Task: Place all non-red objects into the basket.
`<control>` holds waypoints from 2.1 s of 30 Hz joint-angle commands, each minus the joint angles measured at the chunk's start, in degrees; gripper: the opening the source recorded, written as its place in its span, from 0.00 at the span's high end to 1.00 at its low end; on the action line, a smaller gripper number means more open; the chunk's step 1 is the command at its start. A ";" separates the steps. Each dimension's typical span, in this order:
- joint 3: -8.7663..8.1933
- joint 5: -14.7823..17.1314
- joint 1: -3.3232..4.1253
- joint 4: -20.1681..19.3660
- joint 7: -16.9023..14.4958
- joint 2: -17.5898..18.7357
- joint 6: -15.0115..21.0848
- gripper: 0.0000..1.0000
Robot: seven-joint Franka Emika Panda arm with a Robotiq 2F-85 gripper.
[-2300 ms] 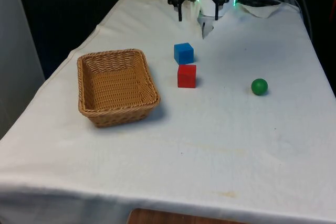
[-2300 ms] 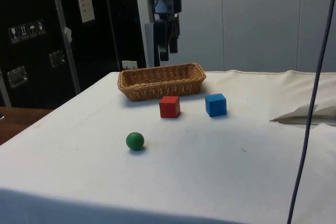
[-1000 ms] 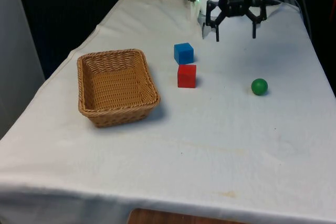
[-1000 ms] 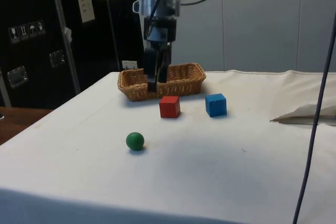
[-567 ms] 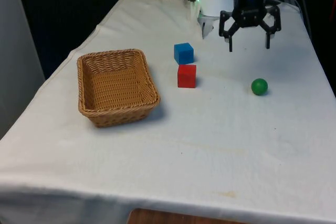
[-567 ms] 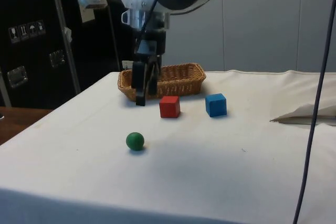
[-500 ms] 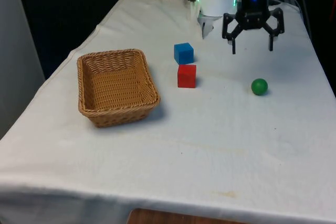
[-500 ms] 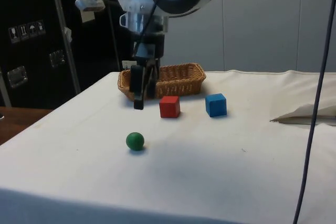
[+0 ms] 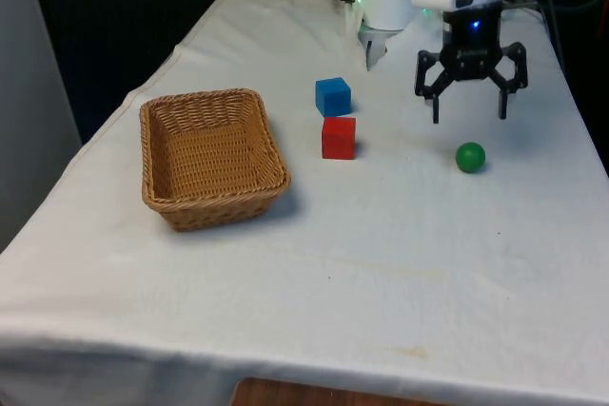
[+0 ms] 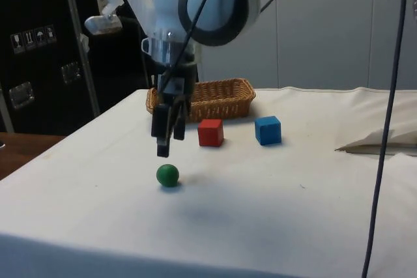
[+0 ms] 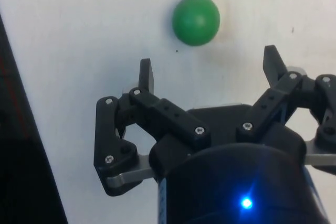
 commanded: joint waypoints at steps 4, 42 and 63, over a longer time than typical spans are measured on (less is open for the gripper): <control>1.43 2.12 -0.92 1.20 -1.43 1.72 1.26 0.00; 2.29 1.78 -0.80 5.27 -0.23 10.14 4.70 0.53; 0.57 0.57 0.11 4.01 0.69 6.19 2.18 1.00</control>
